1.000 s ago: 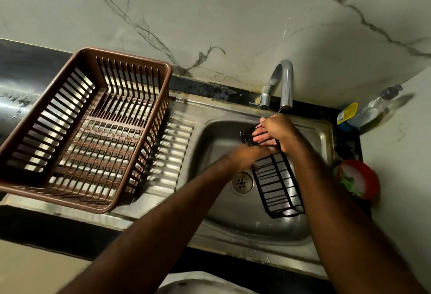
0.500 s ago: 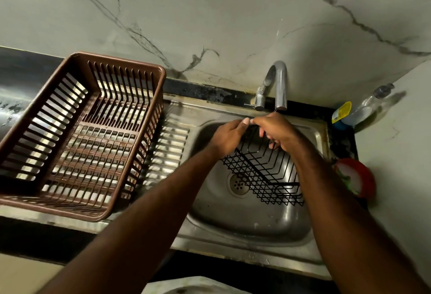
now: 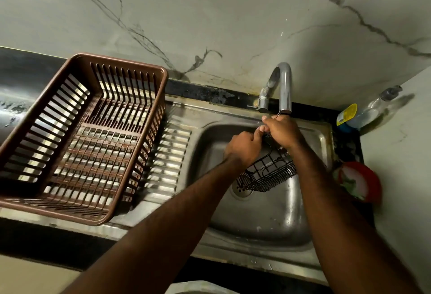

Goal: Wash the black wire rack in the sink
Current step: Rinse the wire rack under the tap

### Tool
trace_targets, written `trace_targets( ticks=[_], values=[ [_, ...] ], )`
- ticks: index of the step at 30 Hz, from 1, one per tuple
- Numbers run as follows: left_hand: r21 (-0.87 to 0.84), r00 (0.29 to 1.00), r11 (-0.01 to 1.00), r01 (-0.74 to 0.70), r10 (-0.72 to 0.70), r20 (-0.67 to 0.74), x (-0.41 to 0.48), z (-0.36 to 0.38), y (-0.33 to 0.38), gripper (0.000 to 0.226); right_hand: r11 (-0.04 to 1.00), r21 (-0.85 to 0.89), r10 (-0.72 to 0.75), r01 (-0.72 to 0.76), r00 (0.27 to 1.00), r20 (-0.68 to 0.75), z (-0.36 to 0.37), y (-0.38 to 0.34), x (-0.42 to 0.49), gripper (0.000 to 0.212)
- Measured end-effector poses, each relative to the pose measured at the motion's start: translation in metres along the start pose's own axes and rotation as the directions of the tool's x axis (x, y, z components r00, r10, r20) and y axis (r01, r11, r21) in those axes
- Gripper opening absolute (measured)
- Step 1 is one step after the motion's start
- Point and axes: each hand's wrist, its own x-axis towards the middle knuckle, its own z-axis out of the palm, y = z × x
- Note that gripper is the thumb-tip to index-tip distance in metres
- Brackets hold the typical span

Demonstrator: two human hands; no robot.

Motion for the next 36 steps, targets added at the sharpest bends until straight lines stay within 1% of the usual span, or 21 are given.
trace_targets(
  ticks=[2, 4, 6, 7, 10, 11, 13, 15, 18, 19, 21, 22, 24, 26, 27, 28, 30, 31, 32, 34, 36],
  values=[
    [0.009, 0.999, 0.999, 0.041, -0.041, -0.007, 0.001, 0.005, 0.002, 0.057, 0.993, -0.114, 0.029, -0.025, 0.999, 0.037, -0.001, -0.002, 0.0, 0.047],
    [-0.03, 0.997, 0.996, 0.08, -0.08, -0.019, 0.004, 0.008, 0.004, 0.062, 0.974, -0.224, 0.029, -0.015, 0.998, 0.056, 0.003, -0.004, -0.002, 0.054],
    [-0.099, 0.994, 0.989, 0.113, -0.114, 0.001, 0.006, 0.008, 0.006, 0.061, 0.948, -0.313, -0.028, 0.047, 0.997, 0.065, 0.005, -0.009, -0.007, 0.052],
    [-0.138, 0.992, 0.982, 0.128, -0.127, 0.017, 0.006, 0.007, 0.008, 0.058, 0.94, -0.328, -0.07, 0.089, 0.995, 0.07, 0.004, -0.01, -0.008, 0.048],
    [-0.255, 0.982, 0.949, 0.186, -0.175, 0.067, 0.01, 0.004, 0.011, 0.06, 0.927, -0.286, -0.213, 0.242, 0.968, 0.129, -0.006, -0.005, -0.006, 0.031],
    [-0.293, 0.976, 0.931, 0.218, -0.203, 0.084, 0.012, 0.004, 0.011, 0.061, 0.922, -0.263, -0.255, 0.285, 0.956, 0.145, -0.011, -0.002, -0.006, 0.029],
    [-0.402, 0.955, 0.867, 0.295, -0.259, 0.143, 0.012, 0.003, 0.014, 0.063, 0.925, -0.196, -0.297, 0.326, 0.941, 0.16, -0.018, 0.002, -0.009, 0.034],
    [-0.536, 0.938, 0.77, 0.346, -0.281, 0.201, 0.011, -0.001, 0.015, 0.061, 0.941, -0.123, -0.302, 0.317, 0.945, 0.123, -0.023, 0.002, -0.014, 0.037],
    [-0.643, 0.919, 0.657, 0.393, -0.297, 0.258, 0.003, -0.006, 0.023, 0.049, 0.949, -0.13, -0.29, 0.287, 0.957, -0.008, -0.025, -0.001, -0.018, 0.029],
    [-0.657, 0.917, 0.64, 0.399, -0.291, 0.273, 0.002, -0.007, 0.025, 0.046, 0.944, -0.159, -0.298, 0.29, 0.954, -0.03, -0.025, -0.002, -0.02, 0.026],
    [-0.664, 0.922, 0.639, 0.387, -0.257, 0.29, 0.004, -0.005, 0.028, 0.044, 0.925, -0.247, -0.306, 0.288, 0.951, -0.038, -0.024, -0.002, -0.019, 0.024],
    [-0.662, 0.926, 0.648, 0.377, -0.237, 0.295, 0.005, -0.005, 0.03, 0.045, 0.915, -0.294, -0.296, 0.276, 0.955, -0.026, -0.025, -0.001, -0.018, 0.027],
    [-0.61, 0.937, 0.715, 0.341, -0.211, 0.278, 0.013, -0.001, 0.033, 0.047, 0.907, -0.339, -0.256, 0.248, 0.966, 0.024, -0.03, 0.004, -0.014, 0.031],
    [-0.53, 0.951, 0.798, 0.288, -0.173, 0.256, 0.018, 0.0, 0.038, 0.045, 0.929, -0.275, -0.231, 0.248, 0.968, 0.093, -0.039, 0.007, -0.012, 0.031],
    [-0.498, 0.96, 0.831, 0.248, -0.141, 0.243, 0.02, 0.0, 0.04, 0.04, 0.938, -0.236, -0.227, 0.253, 0.965, 0.13, -0.043, 0.01, -0.012, 0.032],
    [-0.465, 0.968, 0.862, 0.201, -0.102, 0.228, 0.022, -0.001, 0.042, 0.033, 0.944, -0.212, -0.222, 0.253, 0.962, 0.161, -0.048, 0.013, -0.011, 0.038],
    [-0.416, 0.978, 0.9, 0.129, -0.045, 0.204, 0.027, -0.004, 0.045, 0.023, 0.94, -0.232, -0.211, 0.251, 0.96, 0.182, -0.053, 0.021, -0.01, 0.058],
    [-0.391, 0.979, 0.914, 0.112, -0.035, 0.2, 0.031, -0.004, 0.047, 0.022, 0.939, -0.255, -0.191, 0.231, 0.966, 0.172, -0.054, 0.026, -0.008, 0.068],
    [-0.349, 0.981, 0.932, 0.097, -0.03, 0.193, 0.034, -0.004, 0.049, 0.023, 0.939, -0.269, -0.175, 0.213, 0.972, 0.158, -0.054, 0.03, -0.007, 0.07],
    [-0.205, 0.986, 0.977, 0.056, -0.022, 0.165, 0.036, -0.004, 0.057, 0.034, 0.936, -0.268, -0.204, 0.226, 0.973, 0.107, -0.05, 0.033, -0.006, 0.062],
    [-0.007, 0.995, 1.0, -0.003, 0.003, 0.097, 0.036, -0.004, 0.064, 0.046, 0.933, -0.269, -0.24, 0.24, 0.97, 0.033, -0.048, 0.028, -0.007, 0.046]
  ],
)
